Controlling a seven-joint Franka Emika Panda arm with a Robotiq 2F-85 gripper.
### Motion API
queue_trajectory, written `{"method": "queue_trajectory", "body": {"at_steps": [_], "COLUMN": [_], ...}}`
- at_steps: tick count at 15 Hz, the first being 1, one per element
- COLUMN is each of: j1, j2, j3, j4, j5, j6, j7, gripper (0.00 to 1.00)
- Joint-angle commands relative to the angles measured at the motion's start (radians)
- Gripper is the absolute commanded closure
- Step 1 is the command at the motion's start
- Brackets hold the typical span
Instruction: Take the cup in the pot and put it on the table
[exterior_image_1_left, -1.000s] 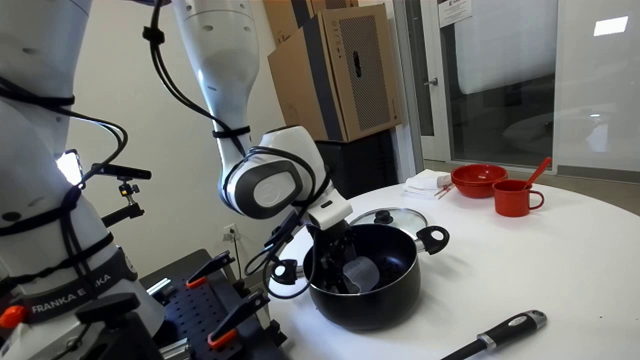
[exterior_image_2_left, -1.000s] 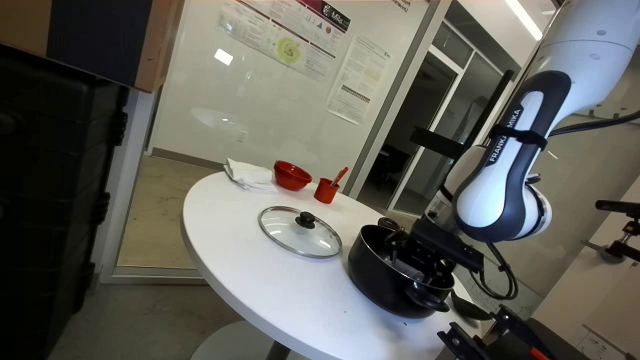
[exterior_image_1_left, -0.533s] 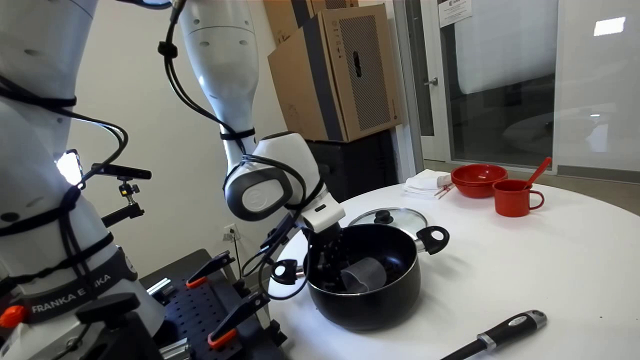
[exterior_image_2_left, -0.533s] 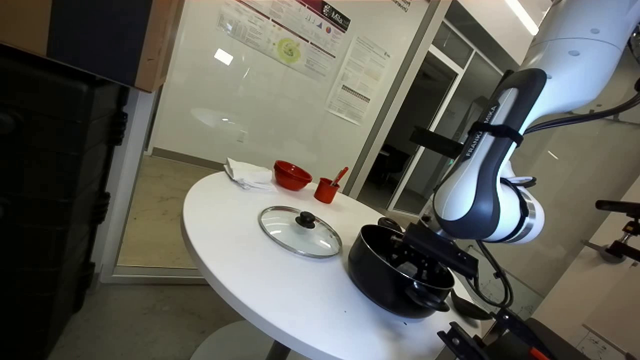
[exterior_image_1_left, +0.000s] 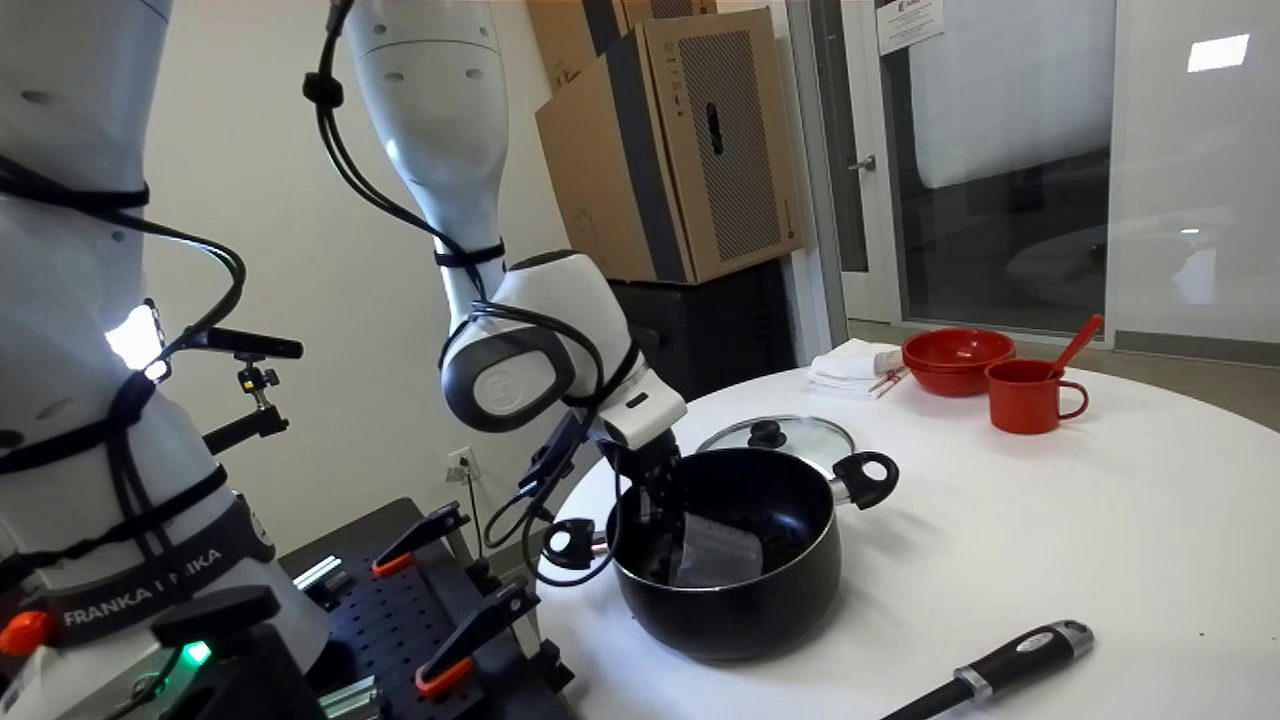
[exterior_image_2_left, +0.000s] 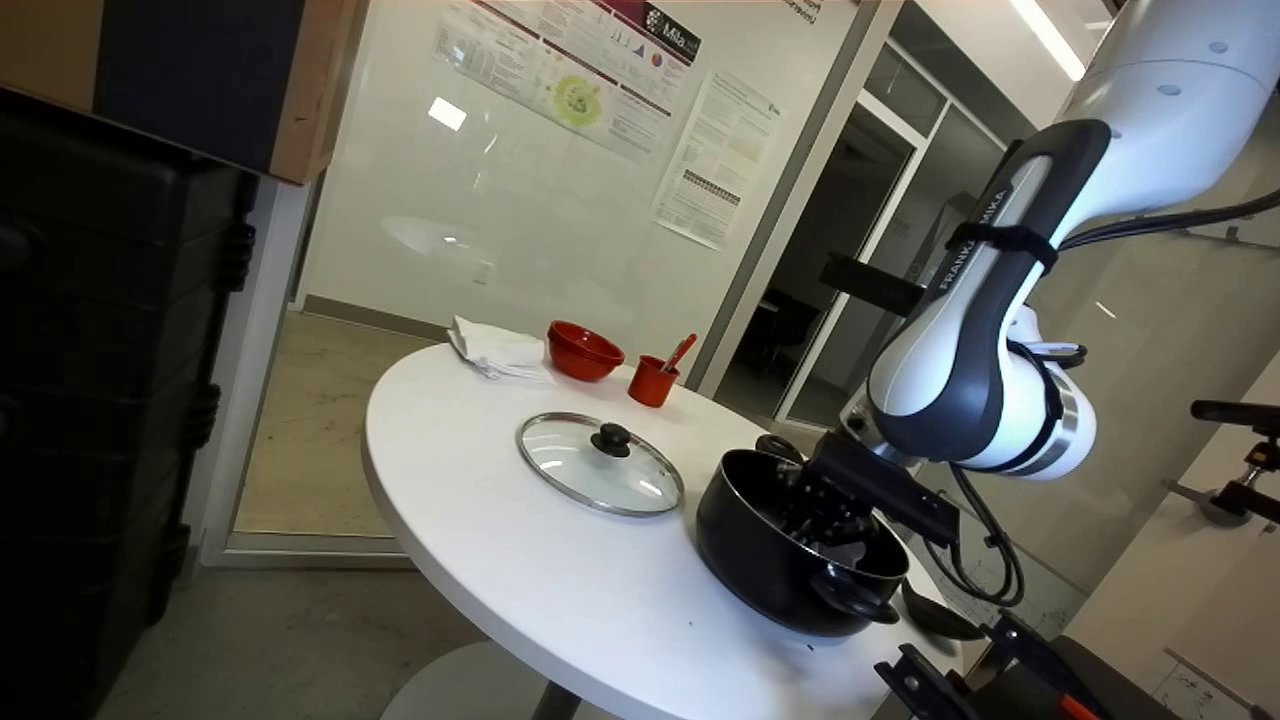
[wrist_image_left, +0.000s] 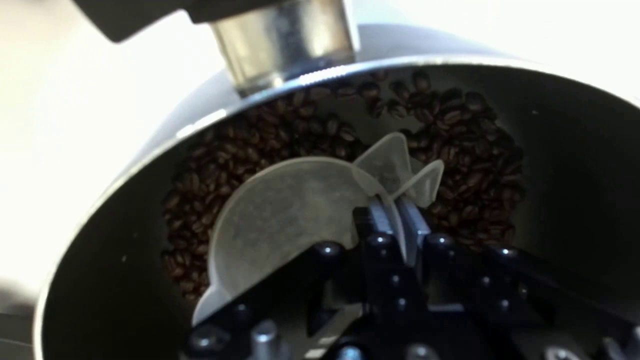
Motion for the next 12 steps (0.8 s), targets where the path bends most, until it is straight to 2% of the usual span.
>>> {"method": "queue_trajectory", "body": {"at_steps": [1, 4, 5, 7, 10, 12], "j1": [-0.068, -0.11, -0.112, -0.136, -0.213, -0.283], "j2": [-0.111, -0.194, -0.131, -0.166, -0.215, -0.32], "j3": [0.064, 0.101, 0.102, 0.124, 0.192, 0.257], "j4": [-0.102, -0.181, -0.105, -0.111, -0.09, -0.142], "j5": [0.001, -0.014, -0.017, -0.023, -0.06, -0.104], "j6": [-0.002, -0.002, -0.013, -0.013, -0.028, -0.064], "j7": [-0.078, -0.114, -0.125, -0.124, -0.097, -0.072], "gripper": [0.99, 0.99, 0.99, 0.99, 0.99, 0.99]}}
